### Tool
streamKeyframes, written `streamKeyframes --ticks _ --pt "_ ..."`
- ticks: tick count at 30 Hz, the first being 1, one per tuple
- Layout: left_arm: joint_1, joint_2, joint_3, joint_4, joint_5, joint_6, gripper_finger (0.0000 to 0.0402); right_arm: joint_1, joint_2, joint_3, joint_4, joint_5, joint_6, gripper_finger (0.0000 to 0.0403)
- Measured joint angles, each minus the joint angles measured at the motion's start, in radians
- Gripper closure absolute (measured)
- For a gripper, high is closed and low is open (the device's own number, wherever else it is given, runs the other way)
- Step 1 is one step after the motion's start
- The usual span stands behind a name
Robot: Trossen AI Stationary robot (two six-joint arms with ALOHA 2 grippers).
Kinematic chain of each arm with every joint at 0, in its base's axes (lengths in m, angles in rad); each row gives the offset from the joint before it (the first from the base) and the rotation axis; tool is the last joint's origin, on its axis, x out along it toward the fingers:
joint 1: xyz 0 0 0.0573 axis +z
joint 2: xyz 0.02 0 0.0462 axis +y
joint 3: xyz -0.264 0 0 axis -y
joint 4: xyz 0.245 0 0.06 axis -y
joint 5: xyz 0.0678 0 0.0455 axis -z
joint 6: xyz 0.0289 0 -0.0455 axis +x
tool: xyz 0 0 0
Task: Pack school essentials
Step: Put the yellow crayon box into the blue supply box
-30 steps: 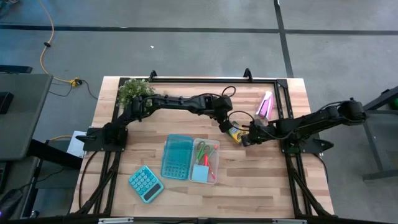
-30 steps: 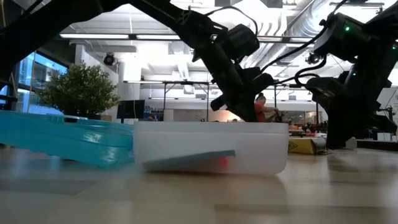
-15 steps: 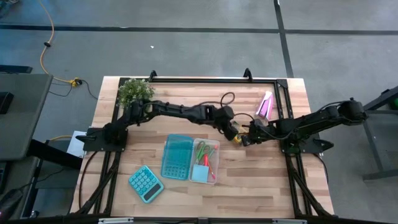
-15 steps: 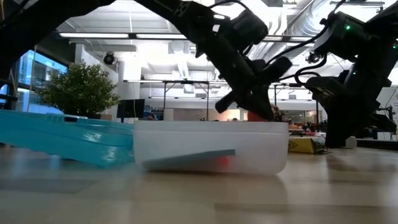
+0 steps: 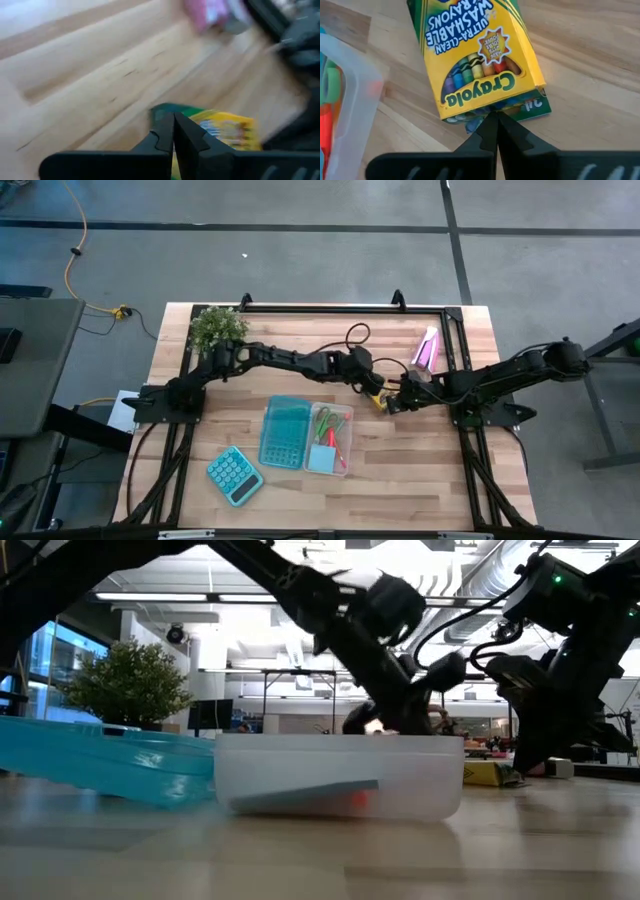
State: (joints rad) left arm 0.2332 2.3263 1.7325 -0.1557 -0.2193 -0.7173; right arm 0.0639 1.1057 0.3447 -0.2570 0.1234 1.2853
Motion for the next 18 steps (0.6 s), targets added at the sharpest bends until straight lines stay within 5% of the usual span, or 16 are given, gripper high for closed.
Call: streamKeyframes --ticks 18 --pt "-0.010 0.084 -0.002 0.037 0.110 0.106 0.0401 0.000 0.001 0.000 0.002 0.006 0.005 0.0403"
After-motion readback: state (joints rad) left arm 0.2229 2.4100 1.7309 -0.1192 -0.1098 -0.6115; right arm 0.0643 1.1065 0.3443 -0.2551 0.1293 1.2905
